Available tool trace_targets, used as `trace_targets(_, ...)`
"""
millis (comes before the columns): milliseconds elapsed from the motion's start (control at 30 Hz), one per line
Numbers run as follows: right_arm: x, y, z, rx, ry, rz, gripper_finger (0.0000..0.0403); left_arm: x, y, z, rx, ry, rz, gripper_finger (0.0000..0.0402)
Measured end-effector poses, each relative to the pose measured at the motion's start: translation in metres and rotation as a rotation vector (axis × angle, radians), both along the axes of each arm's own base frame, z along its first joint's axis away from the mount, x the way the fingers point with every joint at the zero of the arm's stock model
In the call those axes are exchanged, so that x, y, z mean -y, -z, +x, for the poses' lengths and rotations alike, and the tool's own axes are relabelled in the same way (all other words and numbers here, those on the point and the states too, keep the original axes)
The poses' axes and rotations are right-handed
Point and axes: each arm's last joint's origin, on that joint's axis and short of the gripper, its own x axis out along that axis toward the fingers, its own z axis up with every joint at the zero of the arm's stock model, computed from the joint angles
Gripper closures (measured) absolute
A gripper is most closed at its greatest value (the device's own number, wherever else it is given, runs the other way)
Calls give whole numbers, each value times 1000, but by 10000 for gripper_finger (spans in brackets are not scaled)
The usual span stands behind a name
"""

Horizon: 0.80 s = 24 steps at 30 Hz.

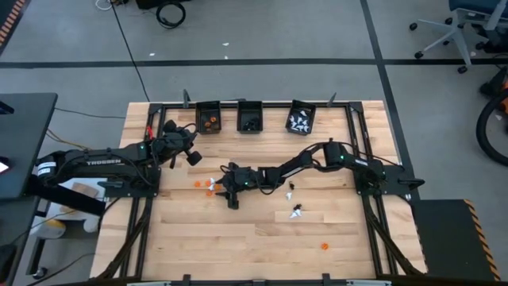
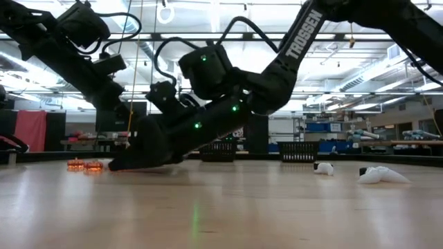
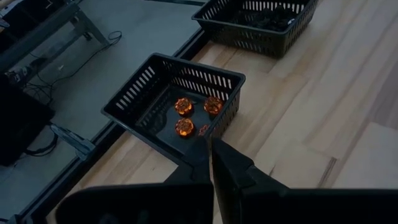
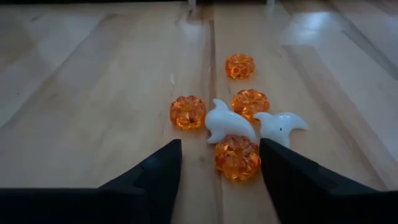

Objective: Sort Halloween decoration
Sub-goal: Put the orange pumpkin toy into the left black basket

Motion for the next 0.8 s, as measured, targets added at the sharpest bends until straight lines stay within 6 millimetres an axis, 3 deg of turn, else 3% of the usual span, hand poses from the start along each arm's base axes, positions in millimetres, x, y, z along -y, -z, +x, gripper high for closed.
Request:
trace_targets(467, 3, 0, 0, -3, 48, -18, 289, 1, 0, 0, -1, 10, -4, 402)
trace_targets(700, 20, -6, -1, -17, 71, -35, 292, 1, 0, 0, -3, 12, -4, 402)
trace_targets(800, 28, -19, -3, -41, 107, -80, 292, 1, 0, 0, -6, 12, -4, 402)
